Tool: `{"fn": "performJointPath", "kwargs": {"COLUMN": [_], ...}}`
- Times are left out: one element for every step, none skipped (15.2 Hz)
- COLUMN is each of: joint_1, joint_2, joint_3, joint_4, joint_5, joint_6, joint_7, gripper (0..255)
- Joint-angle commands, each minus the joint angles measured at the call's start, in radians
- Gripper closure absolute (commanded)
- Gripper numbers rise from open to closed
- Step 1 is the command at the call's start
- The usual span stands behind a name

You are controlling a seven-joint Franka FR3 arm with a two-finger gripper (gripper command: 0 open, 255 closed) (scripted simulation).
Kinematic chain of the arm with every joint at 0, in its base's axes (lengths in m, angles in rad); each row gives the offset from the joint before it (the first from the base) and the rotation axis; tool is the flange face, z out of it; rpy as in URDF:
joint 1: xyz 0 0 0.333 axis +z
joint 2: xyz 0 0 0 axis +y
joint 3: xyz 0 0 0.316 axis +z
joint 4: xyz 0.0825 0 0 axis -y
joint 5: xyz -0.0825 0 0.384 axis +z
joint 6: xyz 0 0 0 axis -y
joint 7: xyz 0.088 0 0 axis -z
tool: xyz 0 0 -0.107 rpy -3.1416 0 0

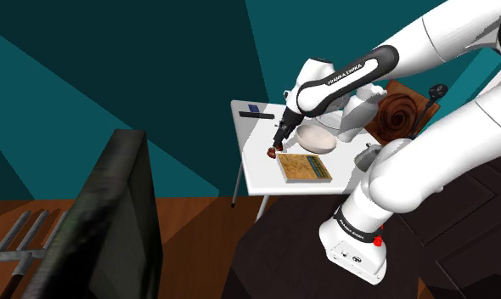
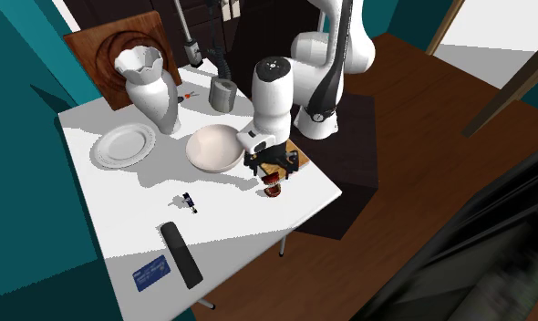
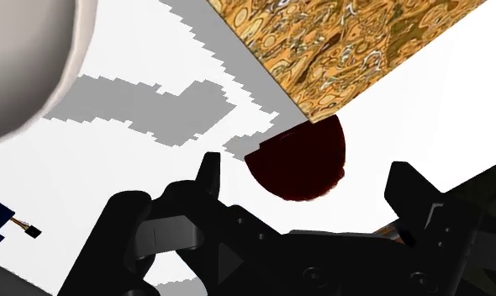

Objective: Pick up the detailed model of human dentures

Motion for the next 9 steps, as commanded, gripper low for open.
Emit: {"fn": "performJointPath", "kwargs": {"joint_1": [0.009,0.013,0.018,0.024,0.027,0.027,0.027,0.027,0.027], "joint_2": [0.042,0.058,0.075,0.093,0.103,0.103,0.103,0.102,0.102], "joint_3": [-0.013,-0.017,-0.022,-0.027,-0.029,-0.029,-0.029,-0.029,-0.029], "joint_4": [-0.004,-0.007,-0.01,-0.013,-0.014,-0.014,-0.014,-0.014,-0.014], "joint_5": [0.011,0.017,0.023,0.031,0.036,0.036,0.036,0.036,0.036], "joint_6": [0.046,0.066,0.085,0.105,0.116,0.116,0.116,0.115,0.115], "joint_7": [-0.014,-0.019,-0.025,-0.031,-0.035,-0.035,-0.034,-0.035,-0.034], "gripper": [0,0,0,0,0,0,255,255,255]}}
